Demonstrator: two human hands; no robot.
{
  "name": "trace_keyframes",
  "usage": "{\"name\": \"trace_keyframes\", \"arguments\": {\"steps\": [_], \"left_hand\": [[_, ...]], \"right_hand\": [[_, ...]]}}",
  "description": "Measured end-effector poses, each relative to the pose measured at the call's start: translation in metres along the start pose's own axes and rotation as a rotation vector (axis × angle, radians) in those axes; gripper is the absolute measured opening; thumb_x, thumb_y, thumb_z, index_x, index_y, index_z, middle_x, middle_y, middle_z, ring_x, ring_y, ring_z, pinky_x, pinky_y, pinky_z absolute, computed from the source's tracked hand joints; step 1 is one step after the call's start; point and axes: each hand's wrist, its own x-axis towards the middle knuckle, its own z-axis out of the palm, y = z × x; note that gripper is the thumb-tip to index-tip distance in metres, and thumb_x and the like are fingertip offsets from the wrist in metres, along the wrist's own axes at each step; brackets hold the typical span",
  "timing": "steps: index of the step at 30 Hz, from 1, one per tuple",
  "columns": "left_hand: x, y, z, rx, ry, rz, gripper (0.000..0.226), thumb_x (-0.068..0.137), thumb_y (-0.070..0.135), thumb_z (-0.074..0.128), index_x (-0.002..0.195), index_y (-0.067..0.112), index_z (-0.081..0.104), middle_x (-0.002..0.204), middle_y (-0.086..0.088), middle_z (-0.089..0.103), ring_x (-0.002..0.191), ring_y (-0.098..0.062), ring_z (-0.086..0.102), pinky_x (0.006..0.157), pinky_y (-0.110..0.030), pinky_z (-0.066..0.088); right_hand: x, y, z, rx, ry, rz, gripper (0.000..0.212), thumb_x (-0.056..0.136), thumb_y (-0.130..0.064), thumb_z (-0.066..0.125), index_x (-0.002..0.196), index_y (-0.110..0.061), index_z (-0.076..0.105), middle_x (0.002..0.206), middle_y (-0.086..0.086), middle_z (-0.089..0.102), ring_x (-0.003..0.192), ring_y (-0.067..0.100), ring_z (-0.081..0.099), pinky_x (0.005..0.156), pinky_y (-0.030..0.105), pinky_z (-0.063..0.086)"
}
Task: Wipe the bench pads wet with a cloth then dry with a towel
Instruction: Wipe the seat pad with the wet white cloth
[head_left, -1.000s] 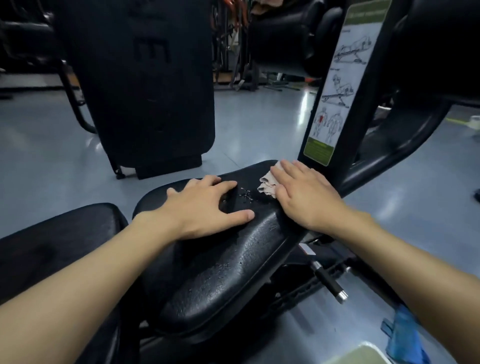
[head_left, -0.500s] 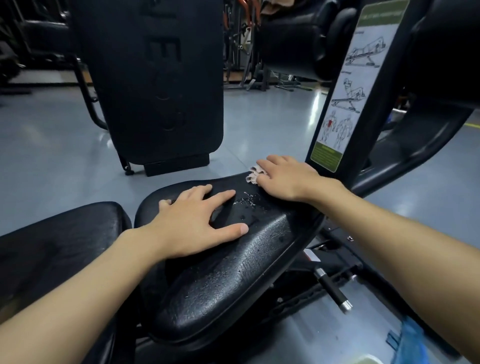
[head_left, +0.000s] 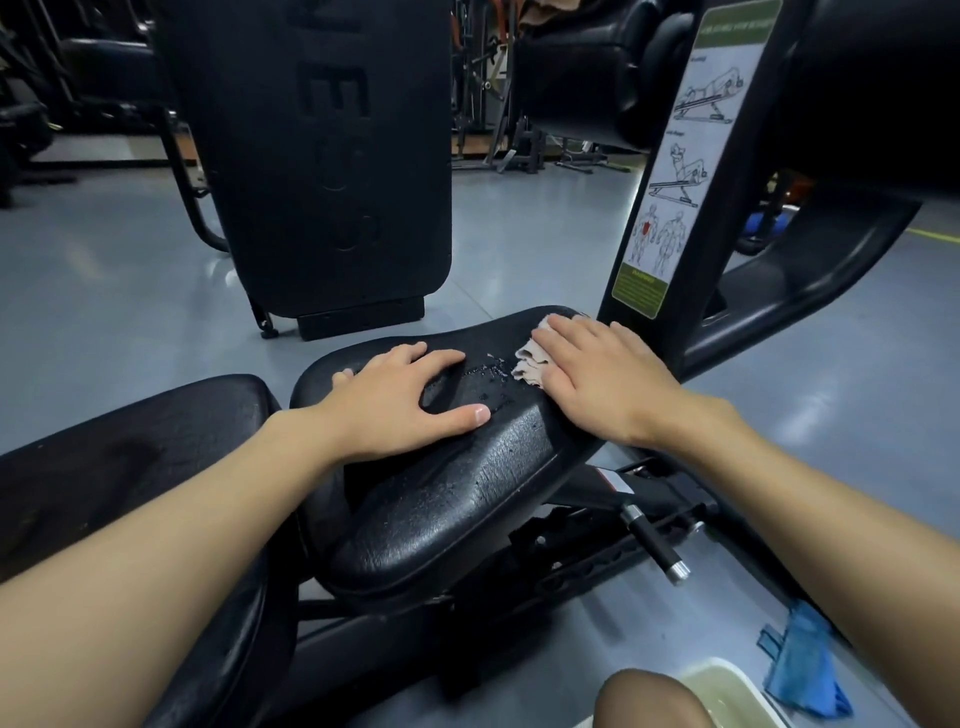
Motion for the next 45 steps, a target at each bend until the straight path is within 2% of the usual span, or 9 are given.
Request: {"name": "trace_keyframes", "arguments": {"steps": [4,7,10,14,19,24,30,36,45], "left_hand": [[-0.01,0.001,0.001,-0.016,0.025,0.04,0.096,0.06,0.098,0.028,0.145,0.053,0.029,0.161,0.008,0.025,0.147,-0.02,0.025,0.113,-0.064,0.023],[-0.022,-0.008,0.005,0.009,0.024,0.067,0.093,0.061,0.099,0.027,0.145,0.058,0.024,0.162,0.012,0.019,0.15,-0.017,0.018,0.113,-0.067,0.02],[-0.028,-0.018,0.01,0.023,0.017,0.068,0.092,0.061,0.1,0.022,0.145,0.063,0.015,0.165,0.016,0.01,0.153,-0.015,0.005,0.115,-0.068,0.011],[-0.026,-0.019,0.016,0.014,0.027,0.077,0.093,0.061,0.099,0.018,0.146,0.063,0.012,0.166,0.017,0.005,0.154,-0.016,0.0,0.116,-0.068,0.004],[-0.026,-0.021,0.021,0.013,0.057,0.086,0.096,0.059,0.101,0.012,0.147,0.063,0.01,0.166,0.016,0.004,0.154,-0.016,-0.001,0.116,-0.068,0.002],[-0.026,-0.02,0.023,-0.001,0.058,0.081,0.092,0.062,0.097,0.017,0.147,0.063,0.011,0.166,0.018,0.003,0.153,-0.014,-0.004,0.117,-0.066,0.0],[-0.026,-0.022,0.022,-0.022,0.072,0.081,0.089,0.064,0.096,0.02,0.147,0.063,0.013,0.165,0.02,0.003,0.153,-0.011,-0.004,0.118,-0.065,-0.001],[-0.029,-0.024,0.02,-0.046,0.081,0.074,0.087,0.066,0.095,0.023,0.146,0.063,0.017,0.165,0.022,0.006,0.153,-0.008,-0.003,0.118,-0.064,0.0],[-0.032,-0.022,0.022,-0.067,0.109,0.072,0.086,0.069,0.093,0.025,0.148,0.058,0.023,0.165,0.019,0.012,0.153,-0.01,0.002,0.118,-0.064,0.001]], "right_hand": [[-0.043,-0.004,0.01,0.001,0.045,-0.011,0.058,0.103,-0.049,0.011,0.159,-0.032,0.009,0.168,-0.01,0.001,0.153,0.013,-0.005,0.124,0.043,-0.004],[-0.06,-0.006,0.009,0.027,0.071,-0.012,0.068,0.095,-0.06,0.002,0.159,-0.036,0.006,0.167,-0.011,-0.007,0.152,0.01,-0.016,0.122,0.048,-0.01],[-0.054,-0.016,0.01,0.1,0.138,0.036,0.068,0.097,-0.057,0.005,0.159,-0.03,0.014,0.168,-0.006,0.002,0.153,0.011,-0.009,0.123,0.046,-0.007],[-0.025,-0.026,0.015,-0.007,0.142,0.053,0.066,0.098,-0.053,0.01,0.157,-0.028,0.024,0.167,0.0,0.015,0.154,0.018,0.002,0.123,0.047,-0.002],[0.018,-0.022,0.002,-0.067,-0.013,0.048,0.063,0.101,-0.052,0.019,0.159,-0.027,0.018,0.168,-0.002,0.01,0.154,0.015,0.005,0.123,0.046,0.004],[0.067,-0.026,-0.003,-0.052,-0.113,0.047,0.065,0.098,-0.056,0.02,0.157,-0.028,0.023,0.166,-0.001,0.018,0.152,0.018,0.012,0.12,0.053,0.008],[0.101,-0.036,-0.006,-0.035,-0.197,0.091,0.065,0.094,-0.06,0.016,0.145,-0.032,0.043,0.154,0.001,0.04,0.143,0.029,0.029,0.109,0.061,0.017],[0.075,-0.033,-0.001,-0.065,-0.123,0.019,0.064,0.098,-0.058,0.015,0.155,-0.031,0.024,0.165,0.0,0.023,0.151,0.026,0.018,0.118,0.054,0.013],[-0.025,-0.031,0.007,-0.035,0.038,-0.066,0.067,0.094,-0.059,0.009,0.158,-0.037,0.015,0.167,-0.008,0.011,0.154,0.015,0.005,0.123,0.044,0.001]]}}
